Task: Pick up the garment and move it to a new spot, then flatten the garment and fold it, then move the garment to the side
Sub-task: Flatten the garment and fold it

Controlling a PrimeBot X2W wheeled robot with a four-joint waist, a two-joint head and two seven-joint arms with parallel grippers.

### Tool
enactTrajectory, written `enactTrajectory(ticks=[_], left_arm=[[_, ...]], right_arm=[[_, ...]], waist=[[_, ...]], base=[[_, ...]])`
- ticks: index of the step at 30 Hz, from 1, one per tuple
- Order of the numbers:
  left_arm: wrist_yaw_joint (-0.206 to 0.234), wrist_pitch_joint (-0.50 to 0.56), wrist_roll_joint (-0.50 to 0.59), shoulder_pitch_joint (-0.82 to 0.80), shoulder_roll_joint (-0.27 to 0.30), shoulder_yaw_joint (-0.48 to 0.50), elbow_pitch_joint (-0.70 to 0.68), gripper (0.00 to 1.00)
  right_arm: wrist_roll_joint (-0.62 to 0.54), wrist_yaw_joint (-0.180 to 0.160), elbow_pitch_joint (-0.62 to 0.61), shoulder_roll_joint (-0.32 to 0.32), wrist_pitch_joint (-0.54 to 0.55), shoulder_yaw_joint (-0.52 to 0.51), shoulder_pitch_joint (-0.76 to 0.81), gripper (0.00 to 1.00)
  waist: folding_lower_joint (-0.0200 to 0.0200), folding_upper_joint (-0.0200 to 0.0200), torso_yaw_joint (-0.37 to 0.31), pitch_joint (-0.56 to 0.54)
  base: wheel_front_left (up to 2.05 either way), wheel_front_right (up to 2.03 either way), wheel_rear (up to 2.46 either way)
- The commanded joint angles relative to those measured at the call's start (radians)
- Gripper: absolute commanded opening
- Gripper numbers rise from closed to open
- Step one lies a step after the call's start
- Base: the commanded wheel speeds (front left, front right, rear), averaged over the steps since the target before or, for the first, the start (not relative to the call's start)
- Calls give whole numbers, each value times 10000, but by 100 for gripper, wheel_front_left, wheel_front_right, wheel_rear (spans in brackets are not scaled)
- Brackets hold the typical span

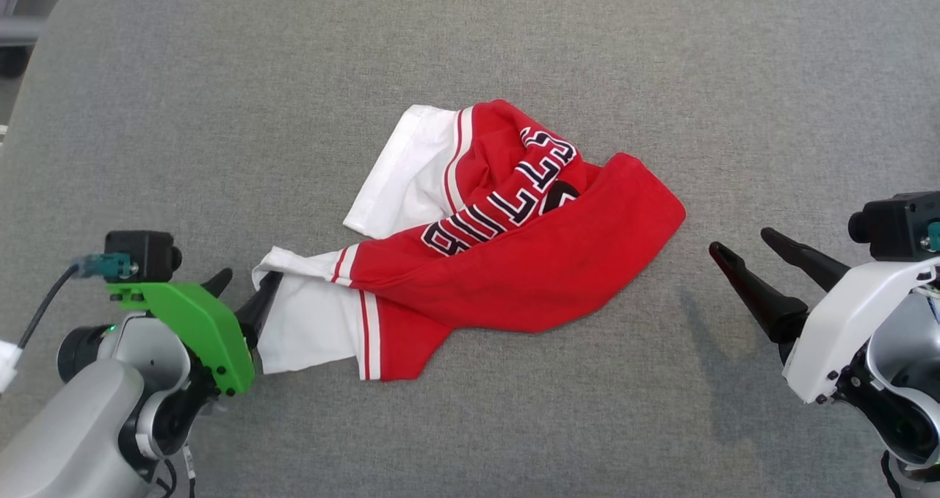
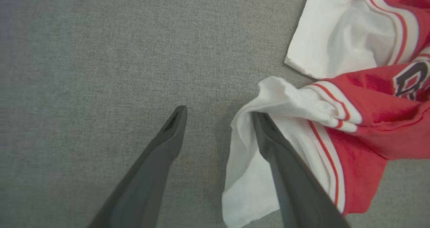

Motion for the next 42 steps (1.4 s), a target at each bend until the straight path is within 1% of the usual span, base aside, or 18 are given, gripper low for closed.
enactTrajectory(ticks=[1, 4, 7, 10, 13, 17, 19, 20, 21, 23, 24, 25, 31, 33, 35, 37, 39, 42], left_arm=[[129, -117, -166, 260, 104, 111, -122, 100], [493, -487, -523, 1015, 245, 484, -702, 100], [683, -720, -939, 1769, 257, 661, -1285, 100], [828, -771, -1063, 2164, 207, 668, -1496, 100], [832, -791, -1215, 2260, -27, 636, -1397, 100], [880, -704, -1115, 2038, -212, 496, -875, 100], [756, -536, -1177, 2035, -399, 333, -638, 100], [695, -496, -1256, 2049, -507, 294, -562, 91], [631, -449, -1265, 2053, -558, 222, -472, 66], [543, -373, -1278, 2069, -663, 92, -316, 22], [483, -320, -1232, 2077, -695, -2, -269, 5], [414, -239, -1230, 2101, -747, -86, -255, 0], [140, -10, -1268, 2123, -794, -301, -467, 0], [37, 10, -1284, 2061, -822, -335, -619, 0], [-129, 14, -1323, 1947, -893, -335, -798, 0], [-179, -59, -1190, 1739, -894, -306, -984, 0], [-70, -212, -1033, 1577, -877, -236, -1117, 0], [47, -390, -797, 1421, -834, -156, -1455, 0]], right_arm=[[-6, 4, 29, 21, -74, 10, 98, 100], [16, 4, 87, 34, -149, 54, 147, 100], [48, 4, 89, 1, -213, 16, 248, 100], [62, 4, 67, -42, -172, -4, 237, 100], [12, 4, 35, -93, -87, 57, 95, 100], [-59, 4, -23, -184, 22, 138, -103, 100], [-77, 4, -52, -222, 63, 154, -170, 100], [-81, 4, -70, -230, 74, 153, -171, 100], [-86, 4, -84, -249, 122, 150, -170, 100], [-85, 4, -135, -283, 157, 111, -176, 100], [-95, 4, -146, -295, 201, 65, -179, 100], [-129, 4, -160, -315, 210, 6, -191, 100], [-141, 4, -179, -322, 305, -190, -304, 100], [-238, 4, -137, -414, 290, -122, -436, 100], [-547, 4, 6, -729, 255, 146, -661, 100], [-986, 4, 307, -1229, 147, 536, -1121, 100], [-1582, 4, 845, -1870, 54, 1100, -1725, 100], [-1655, 4, 1975, -2128, 5, 1751, -2814, 100]], waist=[[0, 0, 2, -28], [0, 0, 9, -85], [0, 0, 57, -82], [0, 0, 121, -37], [0, 0, 175, 0], [0, 0, 184, 73], [0, 0, 169, 99], [0, 0, 164, 108], [0, 0, 157, 114], [0, 0, 147, 131], [0, 0, 145, 142], [0, 0, 148, 158], [0, 0, 247, 207], [0, 0, 320, 248], [0, 0, 425, 334], [0, 0, 579, 480], [0, 0, 760, 592], [0, 0, 1051, 746]], base=[[0, 0, 0], [0, 0, 0], [0, 0, 0], [0, 0, 0], [0, 0, 0], [0, 0, 0], [0, 0, 0], [0, 0, 0], [0, 0, 0], [0, 0, 0], [0, 0, 0], [0, 0, 0], [0, 0, 0], [0, 0, 0], [0, 0, 0], [0, 0, 0], [0, 0, 0], [0, 0, 0]])
